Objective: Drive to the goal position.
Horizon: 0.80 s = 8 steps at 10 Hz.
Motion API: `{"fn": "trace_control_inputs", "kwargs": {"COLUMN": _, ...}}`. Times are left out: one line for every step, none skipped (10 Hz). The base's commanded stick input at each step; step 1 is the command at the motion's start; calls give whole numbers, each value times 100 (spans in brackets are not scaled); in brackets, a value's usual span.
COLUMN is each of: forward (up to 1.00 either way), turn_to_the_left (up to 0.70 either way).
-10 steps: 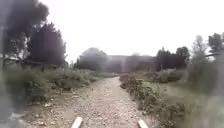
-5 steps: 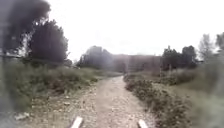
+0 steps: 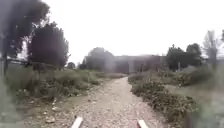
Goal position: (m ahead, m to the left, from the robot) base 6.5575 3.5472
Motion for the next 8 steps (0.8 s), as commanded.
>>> {"fn": "trace_control_inputs", "kwargs": {"forward": 100, "turn_to_the_left": -40}}
{"fn": "trace_control_inputs", "kwargs": {"forward": 100, "turn_to_the_left": -39}}
{"fn": "trace_control_inputs", "kwargs": {"forward": 100, "turn_to_the_left": -28}}
{"fn": "trace_control_inputs", "kwargs": {"forward": 100, "turn_to_the_left": 0}}
{"fn": "trace_control_inputs", "kwargs": {"forward": 100, "turn_to_the_left": 0}}
{"fn": "trace_control_inputs", "kwargs": {"forward": 100, "turn_to_the_left": -1}}
{"fn": "trace_control_inputs", "kwargs": {"forward": 100, "turn_to_the_left": -9}}
{"fn": "trace_control_inputs", "kwargs": {"forward": 100, "turn_to_the_left": -40}}
